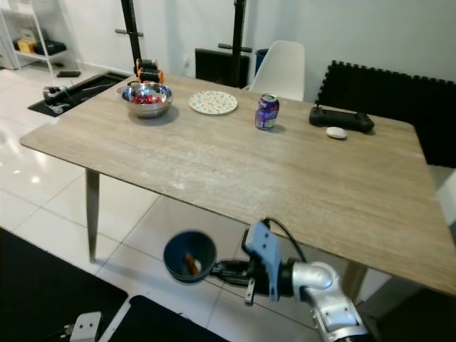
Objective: Restocking fridge
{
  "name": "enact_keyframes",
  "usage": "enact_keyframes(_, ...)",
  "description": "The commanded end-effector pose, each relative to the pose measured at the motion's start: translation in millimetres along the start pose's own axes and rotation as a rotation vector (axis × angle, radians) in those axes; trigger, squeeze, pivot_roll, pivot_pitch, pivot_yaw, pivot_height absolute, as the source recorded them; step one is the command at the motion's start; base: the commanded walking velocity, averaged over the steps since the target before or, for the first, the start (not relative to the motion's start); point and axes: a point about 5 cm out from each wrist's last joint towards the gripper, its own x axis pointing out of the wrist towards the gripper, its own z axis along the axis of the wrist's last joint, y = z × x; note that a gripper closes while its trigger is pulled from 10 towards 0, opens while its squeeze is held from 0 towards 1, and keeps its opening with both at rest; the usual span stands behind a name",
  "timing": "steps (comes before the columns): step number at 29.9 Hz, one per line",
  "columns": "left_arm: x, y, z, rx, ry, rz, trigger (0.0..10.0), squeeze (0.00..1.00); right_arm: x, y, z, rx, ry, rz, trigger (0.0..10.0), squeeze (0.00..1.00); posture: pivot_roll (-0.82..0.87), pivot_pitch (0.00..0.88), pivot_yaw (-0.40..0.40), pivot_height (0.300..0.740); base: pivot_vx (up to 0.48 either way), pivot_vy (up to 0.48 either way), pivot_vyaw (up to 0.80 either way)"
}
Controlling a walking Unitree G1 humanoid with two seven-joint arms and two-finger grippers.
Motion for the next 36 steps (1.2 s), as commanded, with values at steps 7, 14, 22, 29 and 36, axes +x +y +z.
enact_keyframes(7,-1.0,-4.0,-10.7,0.01,0.036,-0.012,10.0,0.0,0.2,-2.0,-12.1,-0.018,0.045,-0.09,10.0,0.0,-0.05,0.0,-0.02,0.74,-0.314,0.0,0.0)
enact_keyframes(14,-1.3,-4.6,-12.8,0.013,0.042,-0.012,10.0,0.0,0.9,-1.8,-13.0,-0.018,0.028,-0.117,10.0,0.0,-0.05,0.0,-0.018,0.74,-0.313,0.0,0.0)
enact_keyframes(22,-0.9,-4.9,-11.3,0.005,0.032,-0.008,10.0,0.0,-2.5,-15.9,-30.8,-0.023,0.104,-0.293,10.0,0.0,-0.05,0.0,-0.021,0.74,-0.117,0.0,-0.17)
enact_keyframes(29,-0.9,-6.1,-12.2,0.02,0.035,-0.012,10.0,0.0,-3.9,-16.8,-33.4,0.012,0.075,-0.332,10.0,0.0,-0.05,0.0,-0.018,0.74,0.0,0.0,-0.76)
enact_keyframes(36,-0.9,-6.1,-13.1,0.047,0.042,0.0,10.0,0.0,-9.1,-28.5,-50.7,0.047,0.131,-0.492,10.0,0.0,-0.05,0.0,-0.02,0.74,0.0,0.0,-0.77)
